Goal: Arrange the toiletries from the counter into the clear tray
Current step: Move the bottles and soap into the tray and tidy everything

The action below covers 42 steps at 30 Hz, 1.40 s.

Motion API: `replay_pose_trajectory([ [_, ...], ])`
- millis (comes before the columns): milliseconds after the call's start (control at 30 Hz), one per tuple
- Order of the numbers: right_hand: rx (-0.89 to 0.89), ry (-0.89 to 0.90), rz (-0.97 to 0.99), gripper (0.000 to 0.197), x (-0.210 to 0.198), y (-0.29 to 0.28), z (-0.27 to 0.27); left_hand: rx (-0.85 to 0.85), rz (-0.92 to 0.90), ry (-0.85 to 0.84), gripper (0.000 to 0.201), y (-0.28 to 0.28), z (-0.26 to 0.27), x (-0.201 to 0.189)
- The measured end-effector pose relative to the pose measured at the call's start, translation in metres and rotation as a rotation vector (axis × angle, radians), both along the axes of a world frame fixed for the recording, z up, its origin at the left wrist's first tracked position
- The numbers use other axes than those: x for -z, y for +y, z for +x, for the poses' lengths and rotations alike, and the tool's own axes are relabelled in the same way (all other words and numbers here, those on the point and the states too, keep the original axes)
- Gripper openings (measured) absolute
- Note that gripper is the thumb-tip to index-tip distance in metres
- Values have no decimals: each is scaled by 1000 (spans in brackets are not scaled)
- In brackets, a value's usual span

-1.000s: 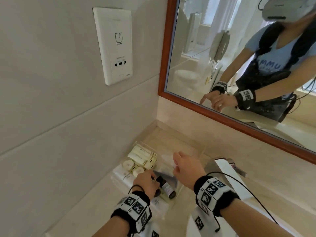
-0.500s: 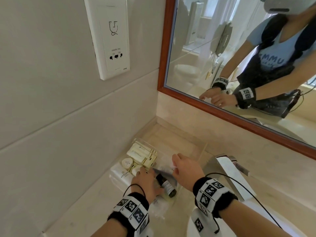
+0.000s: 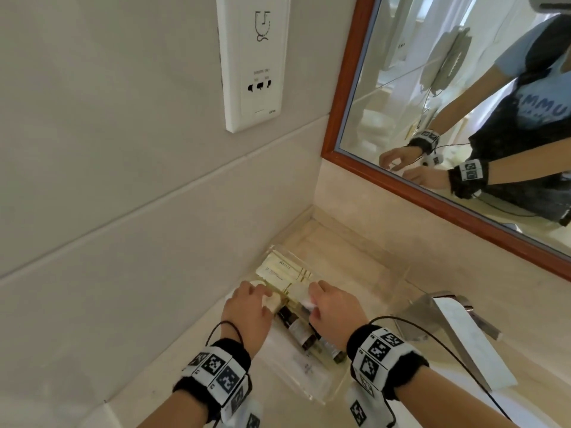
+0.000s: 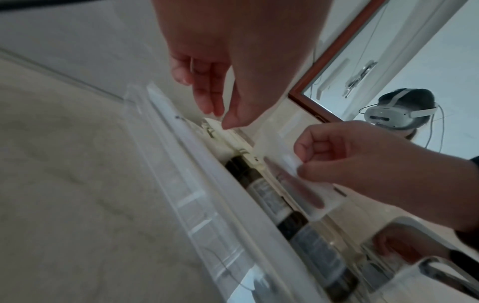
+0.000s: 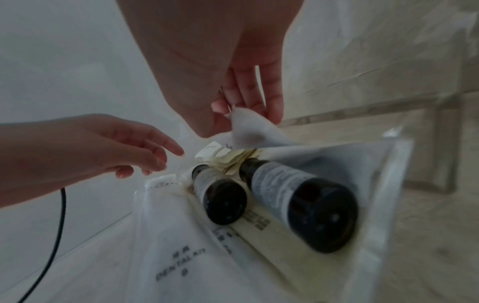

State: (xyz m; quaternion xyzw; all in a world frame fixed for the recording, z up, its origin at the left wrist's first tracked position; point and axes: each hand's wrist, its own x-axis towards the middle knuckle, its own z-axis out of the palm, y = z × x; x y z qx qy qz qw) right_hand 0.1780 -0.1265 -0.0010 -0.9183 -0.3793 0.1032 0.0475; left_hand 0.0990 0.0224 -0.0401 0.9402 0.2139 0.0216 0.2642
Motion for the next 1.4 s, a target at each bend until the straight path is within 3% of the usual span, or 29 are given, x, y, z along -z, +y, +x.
replay_pose_trajectory([
  [233,-74,-72,124,16,12,31,3,-20,45,15,38,15,-2,7],
  [333,-57,-69,39,41,14,47,7,-2,26,5,41,16,-1,11],
  [433,-50,-95,3,46,17,59,9,4,20,-6,43,20,0,14],
  [667,-75,-65,-26,45,28,42,1,20,21,-20,43,19,3,19],
  [800,-33,-71,0,32,28,24,3,52,22,-37,42,11,12,15],
  [1000,-160,-181,46,62,20,22,6,94,80,-12,43,-1,20,12],
  [1200,-114,-185,-109,44,18,4,5,109,24,-63,38,-4,19,17],
  [1300,-42,-56,-248,28,23,-7,5,122,27,-78,36,-8,21,18],
  [1400,-14,-32,-301,29,20,-12,6,128,28,-101,36,-11,24,19],
])
